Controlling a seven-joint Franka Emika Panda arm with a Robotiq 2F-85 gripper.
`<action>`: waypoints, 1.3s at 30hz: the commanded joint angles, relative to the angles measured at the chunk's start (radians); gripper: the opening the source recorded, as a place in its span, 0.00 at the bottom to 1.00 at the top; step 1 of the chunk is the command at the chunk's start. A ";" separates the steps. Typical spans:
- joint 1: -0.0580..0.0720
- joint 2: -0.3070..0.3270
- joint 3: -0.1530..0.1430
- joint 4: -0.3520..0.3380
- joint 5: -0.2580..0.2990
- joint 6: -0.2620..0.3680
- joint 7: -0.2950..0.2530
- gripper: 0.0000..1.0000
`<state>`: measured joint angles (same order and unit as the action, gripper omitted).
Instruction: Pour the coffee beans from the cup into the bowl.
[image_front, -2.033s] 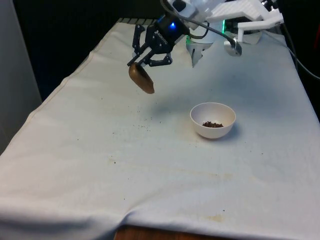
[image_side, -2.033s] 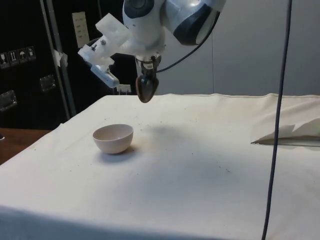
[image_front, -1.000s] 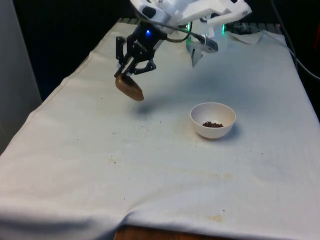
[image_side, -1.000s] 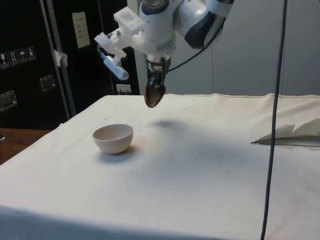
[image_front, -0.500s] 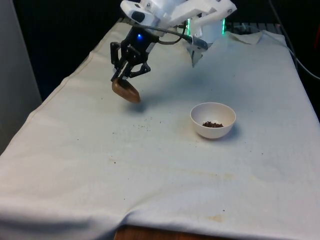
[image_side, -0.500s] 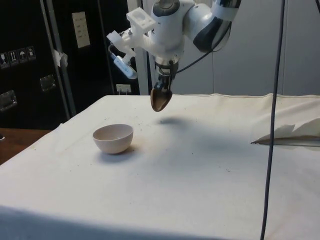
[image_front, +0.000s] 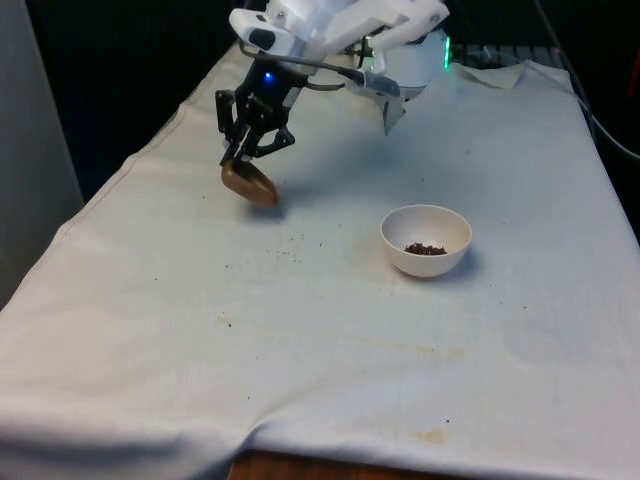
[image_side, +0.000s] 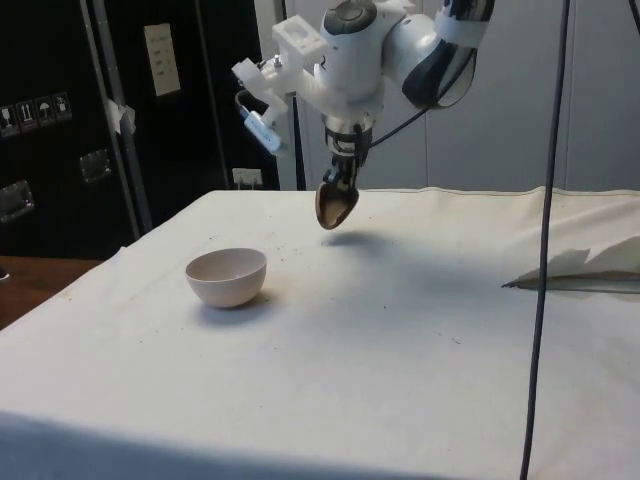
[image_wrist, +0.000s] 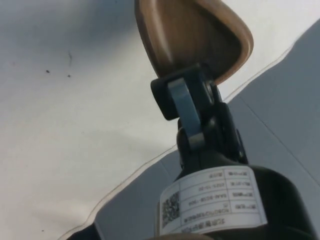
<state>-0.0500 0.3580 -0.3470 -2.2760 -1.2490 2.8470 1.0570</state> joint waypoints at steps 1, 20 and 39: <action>-0.014 0.005 0.006 -0.011 0.018 0.024 -0.019 0.00; -0.014 0.012 -0.006 -0.049 0.121 0.087 -0.039 0.00; -0.017 0.028 -0.006 -0.073 0.229 0.155 -0.041 0.00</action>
<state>-0.0520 0.3820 -0.3660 -2.3360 -1.0370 2.9800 1.0280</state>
